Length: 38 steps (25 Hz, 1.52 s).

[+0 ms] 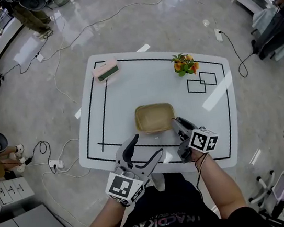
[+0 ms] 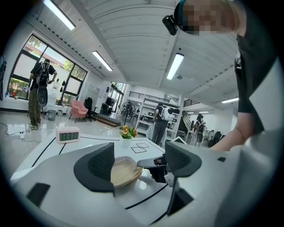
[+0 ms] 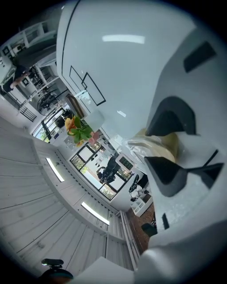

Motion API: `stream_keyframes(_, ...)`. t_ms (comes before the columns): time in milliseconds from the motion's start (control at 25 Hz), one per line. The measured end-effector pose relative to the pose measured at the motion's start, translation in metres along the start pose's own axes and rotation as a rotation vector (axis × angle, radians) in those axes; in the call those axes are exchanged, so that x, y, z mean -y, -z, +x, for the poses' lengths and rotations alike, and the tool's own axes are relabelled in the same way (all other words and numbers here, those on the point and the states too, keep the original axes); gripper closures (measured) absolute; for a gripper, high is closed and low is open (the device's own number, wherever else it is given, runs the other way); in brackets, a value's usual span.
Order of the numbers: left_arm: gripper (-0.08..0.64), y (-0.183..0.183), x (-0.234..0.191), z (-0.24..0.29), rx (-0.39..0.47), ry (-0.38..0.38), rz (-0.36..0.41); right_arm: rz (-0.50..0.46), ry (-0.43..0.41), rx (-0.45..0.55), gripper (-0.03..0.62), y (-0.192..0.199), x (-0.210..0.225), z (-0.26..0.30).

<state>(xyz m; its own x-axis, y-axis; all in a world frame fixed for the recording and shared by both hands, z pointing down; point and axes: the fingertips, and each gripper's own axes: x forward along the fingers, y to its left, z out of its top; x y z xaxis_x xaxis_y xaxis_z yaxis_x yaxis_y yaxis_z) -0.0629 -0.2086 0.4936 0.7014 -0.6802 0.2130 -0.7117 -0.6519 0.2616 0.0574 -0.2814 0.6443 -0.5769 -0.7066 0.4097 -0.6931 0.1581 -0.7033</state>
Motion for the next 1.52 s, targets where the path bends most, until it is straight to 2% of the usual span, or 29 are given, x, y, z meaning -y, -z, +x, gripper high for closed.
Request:
stream_keyframes(520,0.215,-0.002,0.004,-0.008,0.012,0.002,0.01,-0.007,-0.033,0.089,0.489,-0.019,-0.013,-0.019)
stream_keyframes(1040,0.215,-0.012,0.012,-0.035,0.054,-0.009,0.008,-0.057,-0.147,0.161,0.55,-0.033,-0.072,-0.044)
stream_keyframes(1360,0.233,-0.019,0.017,-0.057,0.081,0.003,0.018,-0.178,-0.19,0.211,0.554,-0.04,-0.119,-0.067)
stream_keyframes(1520,0.3,-0.021,0.017,-0.073,0.09,0.002,0.034,-0.253,-0.204,0.254,0.555,-0.041,-0.148,-0.083)
